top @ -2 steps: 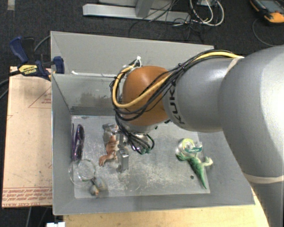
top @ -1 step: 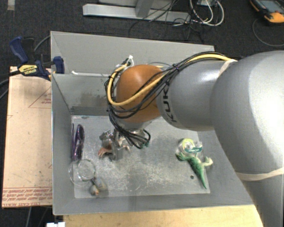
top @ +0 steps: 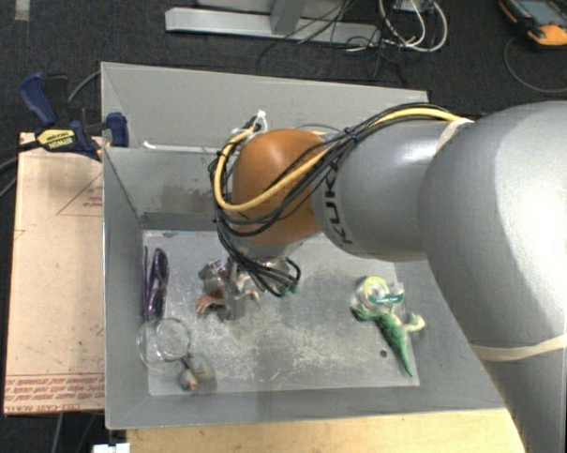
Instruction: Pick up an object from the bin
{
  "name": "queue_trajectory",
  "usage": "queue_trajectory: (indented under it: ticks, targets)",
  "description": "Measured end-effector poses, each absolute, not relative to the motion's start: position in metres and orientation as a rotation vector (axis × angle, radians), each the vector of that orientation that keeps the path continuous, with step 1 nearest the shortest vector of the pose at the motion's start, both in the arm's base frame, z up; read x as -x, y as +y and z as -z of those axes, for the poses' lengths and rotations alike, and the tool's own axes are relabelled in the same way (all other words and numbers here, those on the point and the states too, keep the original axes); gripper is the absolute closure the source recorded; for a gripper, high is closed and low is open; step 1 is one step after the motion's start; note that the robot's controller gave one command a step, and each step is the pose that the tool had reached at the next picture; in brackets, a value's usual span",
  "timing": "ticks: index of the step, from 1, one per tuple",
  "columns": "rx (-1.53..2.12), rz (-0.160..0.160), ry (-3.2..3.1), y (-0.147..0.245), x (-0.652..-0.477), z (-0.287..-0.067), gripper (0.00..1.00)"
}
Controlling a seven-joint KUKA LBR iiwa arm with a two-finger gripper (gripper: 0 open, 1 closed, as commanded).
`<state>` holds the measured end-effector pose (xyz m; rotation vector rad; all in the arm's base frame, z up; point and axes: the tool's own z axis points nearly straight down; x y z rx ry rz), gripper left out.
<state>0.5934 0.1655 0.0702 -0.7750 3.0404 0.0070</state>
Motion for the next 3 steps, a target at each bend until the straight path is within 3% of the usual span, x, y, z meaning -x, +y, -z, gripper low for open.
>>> queue_trajectory:
  ticks: [2,3]
  targets:
    - [0.867,-0.01,3.014,0.163,-0.5863,-0.0731,1.0]
    - [0.866,-0.01,3.014,0.1628,-0.5864,-0.0731,0.0]
